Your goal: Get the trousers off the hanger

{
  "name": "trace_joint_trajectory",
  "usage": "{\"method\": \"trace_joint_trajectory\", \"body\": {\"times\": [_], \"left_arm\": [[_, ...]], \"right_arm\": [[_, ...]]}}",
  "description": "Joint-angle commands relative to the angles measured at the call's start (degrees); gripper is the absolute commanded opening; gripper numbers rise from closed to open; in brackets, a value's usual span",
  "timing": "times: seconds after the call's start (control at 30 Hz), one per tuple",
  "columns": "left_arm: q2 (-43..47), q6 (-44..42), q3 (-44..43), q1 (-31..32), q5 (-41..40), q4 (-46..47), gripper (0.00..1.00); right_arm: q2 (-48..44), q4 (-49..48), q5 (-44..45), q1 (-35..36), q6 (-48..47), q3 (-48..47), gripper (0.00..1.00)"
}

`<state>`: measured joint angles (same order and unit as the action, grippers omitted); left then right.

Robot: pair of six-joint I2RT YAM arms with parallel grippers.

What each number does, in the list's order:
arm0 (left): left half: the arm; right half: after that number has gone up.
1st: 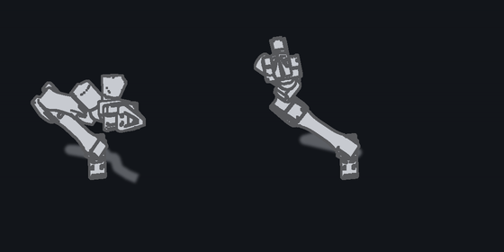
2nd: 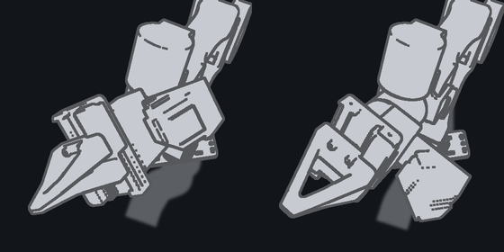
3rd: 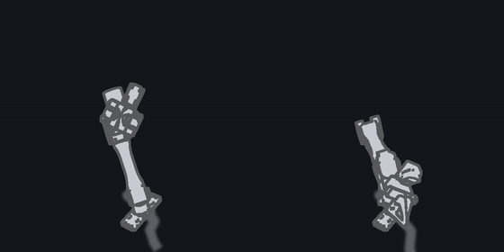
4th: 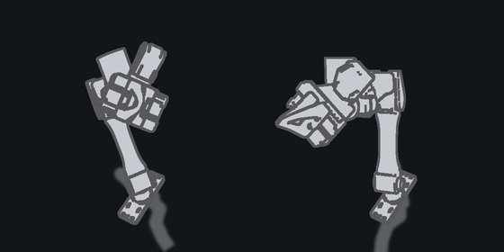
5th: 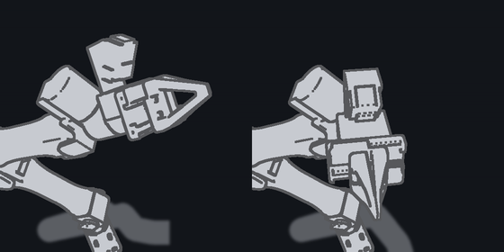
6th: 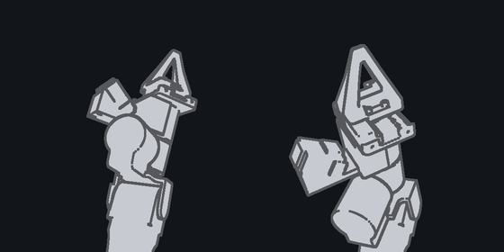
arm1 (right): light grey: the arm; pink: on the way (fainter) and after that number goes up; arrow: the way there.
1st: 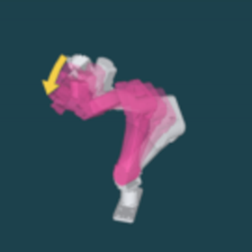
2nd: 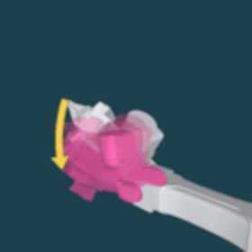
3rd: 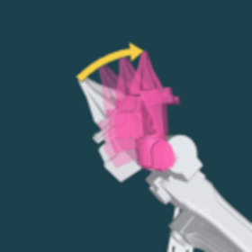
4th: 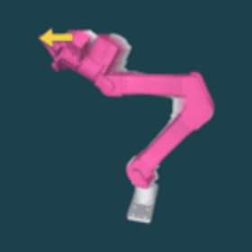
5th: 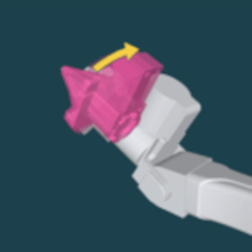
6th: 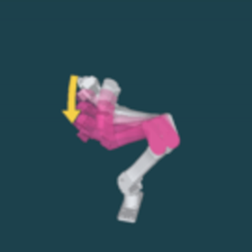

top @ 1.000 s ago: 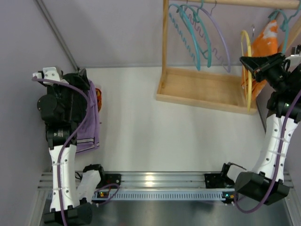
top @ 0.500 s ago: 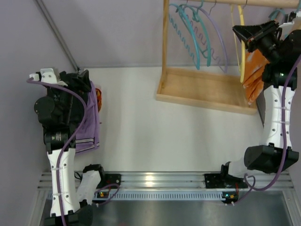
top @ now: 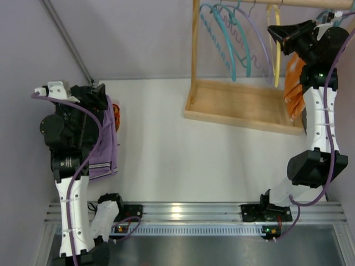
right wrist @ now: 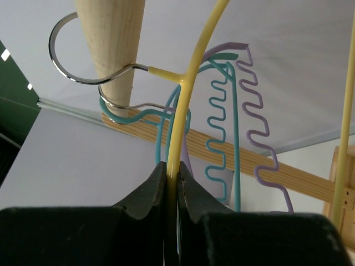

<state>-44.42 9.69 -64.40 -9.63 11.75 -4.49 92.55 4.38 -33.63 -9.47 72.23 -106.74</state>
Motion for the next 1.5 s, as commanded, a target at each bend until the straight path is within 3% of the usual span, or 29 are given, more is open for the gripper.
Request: {"method": "trace_joint_trajectory", "body": {"times": [0.0, 0.13, 0.3, 0.33, 0.4, 0.43, 0.5, 0.53, 0.73, 0.97, 1.07, 1.27, 1.3, 1.47], "left_arm": [[0.8, 0.2, -1.5, 0.2, 0.4, 0.8, 0.99], [-1.2, -0.8, -4.6, 0.2, 0.2, -4.2, 0.99], [-5.1, -1.8, -9.0, 0.2, -0.9, -12.9, 0.98], [-5.5, -1.9, -9.3, 0.2, -0.9, -13.6, 0.99], [-6.4, -2.4, -10.2, 0.2, 0.6, -16.1, 0.98], [-7.0, -2.9, -10.6, 0.2, 0.9, -16.8, 0.99], [-7.5, -4.2, -10.9, 0.2, 1.6, -18.6, 0.99], [-8.2, -4.8, -11.1, 0.2, 2.1, -19.3, 0.98], [-11.6, -7.5, -13.6, 0.2, 5.6, -26.8, 0.99], [-17.5, -9.1, -16.4, 0.4, 10.7, -31.2, 0.99], [-21.0, -10.6, -18.2, 2.6, 8.8, -32.9, 0.99], [-26.3, -13.8, -21.4, 17.0, -2.4, -34.3, 0.98], [-27.0, -13.8, -22.0, 20.8, -3.0, -34.8, 0.98], [-32.5, -10.8, -25.0, 28.0, -1.7, -35.0, 0.98]], "right_arm": [[0.4, -4.6, 3.0, 0.7, 0.0, -3.7, 0.0], [-0.4, -2.8, 2.8, 0.7, -0.5, 0.1, 0.01], [-2.5, -1.5, 2.8, 0.7, -1.6, 2.8, 0.18], [-2.9, -1.0, 2.7, 0.7, -2.1, 2.9, 0.29], [-4.3, -0.2, 2.5, 0.7, -3.1, 3.6, 0.41], [-4.8, 0.3, 2.9, 0.6, -3.9, 3.7, 0.55], [-6.7, 1.2, 3.0, 0.6, -4.5, 4.3, 0.62], [-7.2, 2.1, 3.4, 0.4, -5.1, 4.6, 0.74], [-12.7, 6.5, 5.8, -0.5, -10.4, 6.1, 0.99], [-17.9, 12.4, 10.7, -1.9, -20.3, 7.2, 0.99], [-20.1, 15.3, 12.7, -2.4, -24.5, 8.3, 0.99], [-24.0, 16.7, 11.6, -3.2, -32.1, 10.8, 0.99], [-24.8, 16.5, 11.0, -3.2, -33.3, 11.8, 1.0], [-29.6, 18.8, 5.7, -3.2, -45.8, 13.8, 0.99]]}}
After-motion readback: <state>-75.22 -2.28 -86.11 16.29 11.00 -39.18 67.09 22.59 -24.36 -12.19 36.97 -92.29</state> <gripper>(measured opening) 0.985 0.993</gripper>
